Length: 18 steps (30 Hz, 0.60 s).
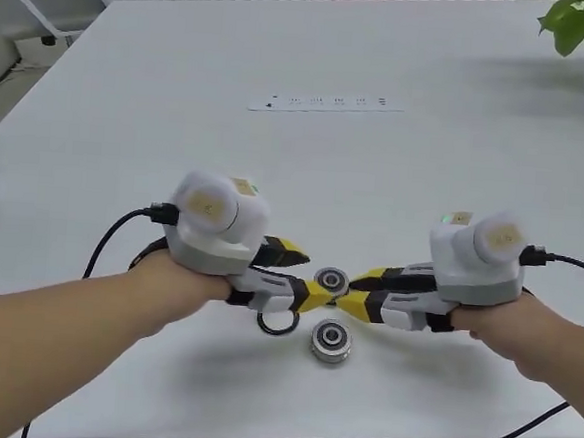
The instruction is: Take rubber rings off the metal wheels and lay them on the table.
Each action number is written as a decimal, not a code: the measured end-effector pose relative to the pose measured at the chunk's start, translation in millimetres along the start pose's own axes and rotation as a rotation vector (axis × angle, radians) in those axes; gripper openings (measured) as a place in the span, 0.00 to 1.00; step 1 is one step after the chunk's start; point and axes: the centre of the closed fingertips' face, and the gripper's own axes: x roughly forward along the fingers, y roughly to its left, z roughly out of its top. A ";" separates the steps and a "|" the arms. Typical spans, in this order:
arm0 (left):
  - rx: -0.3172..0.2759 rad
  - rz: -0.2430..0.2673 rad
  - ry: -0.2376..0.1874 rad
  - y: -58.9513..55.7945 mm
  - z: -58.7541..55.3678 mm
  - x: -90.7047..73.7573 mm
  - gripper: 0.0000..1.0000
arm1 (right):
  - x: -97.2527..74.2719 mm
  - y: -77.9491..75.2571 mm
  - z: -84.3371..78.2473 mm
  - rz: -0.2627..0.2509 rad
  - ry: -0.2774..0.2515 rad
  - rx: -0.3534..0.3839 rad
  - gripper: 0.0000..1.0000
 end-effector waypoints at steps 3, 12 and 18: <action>0.000 -0.008 0.003 -2.2 -0.5 3.8 0.33 | -0.2 -1.2 -0.5 -0.001 -0.005 0.005 0.16; 0.007 -0.011 0.016 -5.2 -2.1 11.6 0.27 | -0.4 -1.8 -1.4 -0.006 -0.015 0.002 0.15; 0.018 -0.005 0.013 -3.8 -0.6 16.3 0.22 | -0.6 -1.7 -1.6 -0.008 -0.019 -0.002 0.15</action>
